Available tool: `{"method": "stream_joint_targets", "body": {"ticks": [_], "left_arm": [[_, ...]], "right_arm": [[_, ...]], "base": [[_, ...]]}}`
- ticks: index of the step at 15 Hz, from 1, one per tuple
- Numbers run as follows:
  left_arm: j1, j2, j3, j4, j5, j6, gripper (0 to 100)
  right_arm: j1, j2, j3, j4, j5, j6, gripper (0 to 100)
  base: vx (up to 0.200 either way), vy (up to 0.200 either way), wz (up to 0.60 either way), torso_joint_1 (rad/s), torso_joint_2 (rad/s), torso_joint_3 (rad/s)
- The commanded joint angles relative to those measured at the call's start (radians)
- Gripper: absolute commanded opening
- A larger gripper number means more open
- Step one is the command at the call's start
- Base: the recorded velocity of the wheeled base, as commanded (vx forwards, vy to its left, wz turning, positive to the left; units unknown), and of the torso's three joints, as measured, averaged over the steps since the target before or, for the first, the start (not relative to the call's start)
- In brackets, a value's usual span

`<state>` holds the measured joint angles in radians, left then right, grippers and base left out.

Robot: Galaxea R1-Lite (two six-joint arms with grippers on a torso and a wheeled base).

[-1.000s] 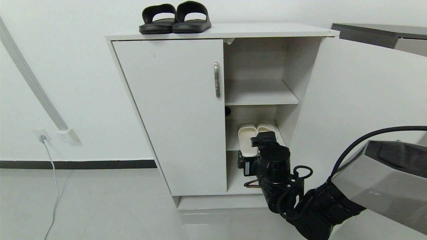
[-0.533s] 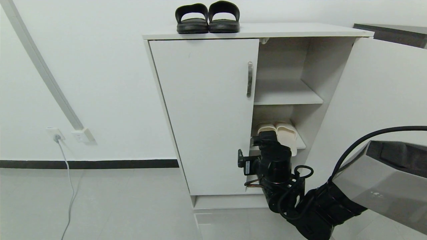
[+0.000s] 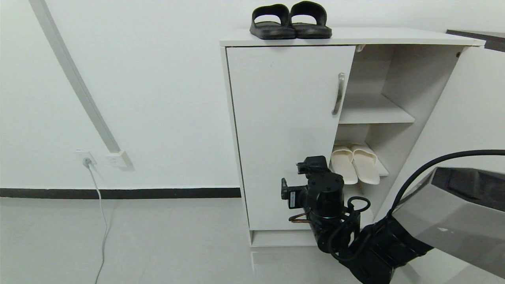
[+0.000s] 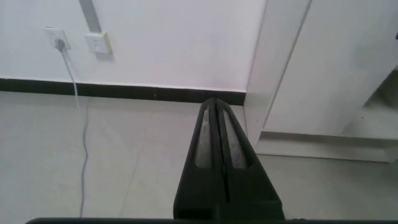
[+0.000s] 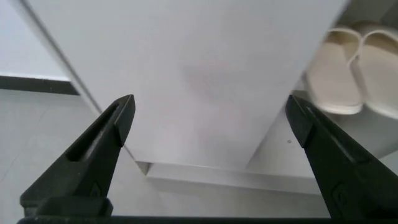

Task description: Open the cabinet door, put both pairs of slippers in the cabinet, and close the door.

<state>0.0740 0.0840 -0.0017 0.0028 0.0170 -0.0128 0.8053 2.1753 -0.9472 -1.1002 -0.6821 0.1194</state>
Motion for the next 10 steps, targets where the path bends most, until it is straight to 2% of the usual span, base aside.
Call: {"method": "stream_joint_targets", "body": {"ticks": [1,7,10], "left_arm": [[0.001,0.000,0.000,-0.001,0.000,-0.001,0],[0.001,0.000,0.000,-0.001,0.000,-0.001,0],[0.001,0.000,0.000,-0.001,0.000,0.000,0]], "right_arm": [[0.000,0.001,-0.001,-0.001,0.000,-0.001,100],[-0.014,0.000,0.018,-0.007,0.001,0.000,100],[-0.034,0.003,0.064,-0.059,0.023,-0.033,100]], "base": [[0.000,0.000,0.00,0.000,0.00,0.000],[0.000,0.000,0.00,0.000,0.00,0.000],[0.000,0.000,0.00,0.000,0.00,0.000]]}}
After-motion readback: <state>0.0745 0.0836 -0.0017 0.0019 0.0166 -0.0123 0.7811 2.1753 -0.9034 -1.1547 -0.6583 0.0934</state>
